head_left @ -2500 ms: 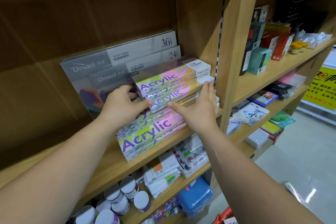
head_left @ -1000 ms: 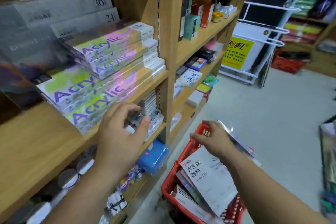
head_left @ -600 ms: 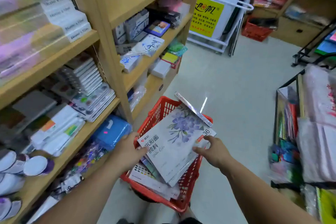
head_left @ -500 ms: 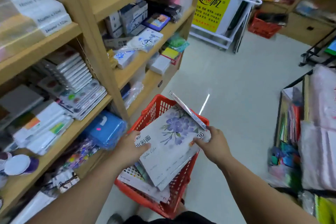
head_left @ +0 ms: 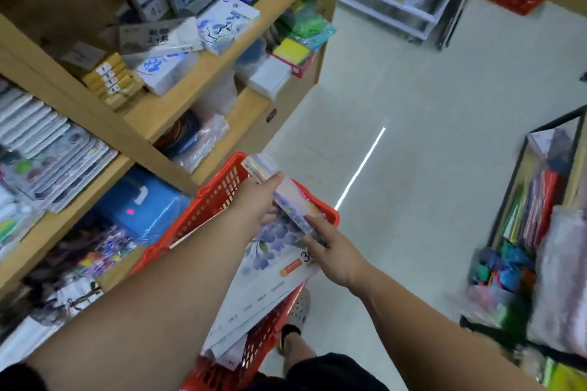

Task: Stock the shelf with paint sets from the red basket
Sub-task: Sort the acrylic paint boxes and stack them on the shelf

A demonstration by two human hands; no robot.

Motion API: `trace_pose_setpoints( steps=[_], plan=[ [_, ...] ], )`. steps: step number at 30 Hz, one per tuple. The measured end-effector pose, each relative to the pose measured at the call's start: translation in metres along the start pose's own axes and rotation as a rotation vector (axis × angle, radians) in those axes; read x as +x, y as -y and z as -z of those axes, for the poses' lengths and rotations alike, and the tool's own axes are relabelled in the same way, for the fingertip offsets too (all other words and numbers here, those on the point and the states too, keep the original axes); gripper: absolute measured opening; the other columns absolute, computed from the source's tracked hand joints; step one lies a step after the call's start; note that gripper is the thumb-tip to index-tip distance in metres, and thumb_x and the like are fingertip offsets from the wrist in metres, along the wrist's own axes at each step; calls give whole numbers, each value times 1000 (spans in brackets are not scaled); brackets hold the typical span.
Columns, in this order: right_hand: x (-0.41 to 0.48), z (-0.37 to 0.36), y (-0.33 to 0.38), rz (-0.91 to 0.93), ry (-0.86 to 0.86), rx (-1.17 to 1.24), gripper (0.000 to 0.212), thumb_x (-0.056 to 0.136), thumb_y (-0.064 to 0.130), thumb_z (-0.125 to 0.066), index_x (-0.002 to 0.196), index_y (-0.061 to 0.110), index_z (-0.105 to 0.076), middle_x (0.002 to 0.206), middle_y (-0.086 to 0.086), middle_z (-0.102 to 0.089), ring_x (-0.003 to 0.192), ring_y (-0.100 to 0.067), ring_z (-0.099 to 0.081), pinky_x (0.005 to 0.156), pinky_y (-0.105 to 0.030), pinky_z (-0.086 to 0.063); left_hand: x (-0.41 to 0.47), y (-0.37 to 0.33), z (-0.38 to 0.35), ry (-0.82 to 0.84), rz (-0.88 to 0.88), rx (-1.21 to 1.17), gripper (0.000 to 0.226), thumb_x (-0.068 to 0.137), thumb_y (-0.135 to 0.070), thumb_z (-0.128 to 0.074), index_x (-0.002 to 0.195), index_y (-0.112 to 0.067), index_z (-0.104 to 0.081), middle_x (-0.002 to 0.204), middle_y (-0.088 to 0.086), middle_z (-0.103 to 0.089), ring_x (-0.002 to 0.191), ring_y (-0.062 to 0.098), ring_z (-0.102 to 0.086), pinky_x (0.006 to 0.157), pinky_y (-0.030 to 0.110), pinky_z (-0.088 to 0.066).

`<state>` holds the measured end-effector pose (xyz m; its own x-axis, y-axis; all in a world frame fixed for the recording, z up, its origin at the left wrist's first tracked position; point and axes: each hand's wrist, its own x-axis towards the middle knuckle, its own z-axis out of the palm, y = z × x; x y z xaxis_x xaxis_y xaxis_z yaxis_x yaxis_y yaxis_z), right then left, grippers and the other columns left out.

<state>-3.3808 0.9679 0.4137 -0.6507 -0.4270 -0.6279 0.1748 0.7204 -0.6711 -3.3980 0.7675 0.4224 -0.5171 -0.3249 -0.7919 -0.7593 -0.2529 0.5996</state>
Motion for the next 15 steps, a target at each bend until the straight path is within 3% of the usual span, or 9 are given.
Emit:
trace_pose_setpoints(
  steps=[3,5,7,9,11,13,15],
  plan=[
    [1,6,0,7,11,-26,53,106,40,-51,157,27,-42,160,6,-42,145,-17,-43,120,-32,-34,10,1,-11,-88,43,-140,26,104,-26,-58,122,-7,-57,107,17,-73,78,31,-74,49,31,-57],
    [2,8,-1,30,-3,-22,50,106,39,-51,154,24,-48,160,4,-43,144,-17,-44,119,-30,-34,11,1,-12,-135,16,-163,18,104,-12,-51,120,-6,-58,109,21,-72,86,36,-74,44,33,-57],
    [0,7,1,63,-85,14,48,104,43,-54,148,24,-55,156,4,-48,143,-16,-45,119,-35,-36,7,3,-6,-192,-45,-168,16,98,-6,-50,107,-10,-62,103,22,-73,89,41,-75,49,42,-61],
    [-2,4,-1,36,-216,157,50,97,49,-57,144,30,-55,147,5,-54,135,-16,-52,113,-41,-45,-3,6,6,-225,-129,-176,15,90,-9,-51,94,-15,-65,92,18,-74,87,43,-75,65,61,-63],
    [-3,1,1,-34,-302,383,44,94,45,-60,135,34,-50,130,5,-63,117,-18,-64,94,-37,-57,-30,6,20,-206,-200,-192,16,93,-4,-49,90,-14,-62,79,12,-70,73,34,-74,67,60,-63],
    [-8,1,13,-83,-277,654,31,101,28,-62,125,33,-44,102,9,-69,82,-16,-70,70,-26,-56,-56,9,40,-170,-252,-219,19,99,3,-45,95,-10,-59,80,12,-68,62,24,-68,58,44,-62],
    [-10,1,23,-79,-220,817,39,102,19,-64,132,32,-41,84,8,-64,56,-13,-61,64,-32,-54,-78,13,66,-138,-294,-278,16,101,1,-47,102,-10,-59,87,12,-71,69,26,-67,64,43,-61]
  ],
)
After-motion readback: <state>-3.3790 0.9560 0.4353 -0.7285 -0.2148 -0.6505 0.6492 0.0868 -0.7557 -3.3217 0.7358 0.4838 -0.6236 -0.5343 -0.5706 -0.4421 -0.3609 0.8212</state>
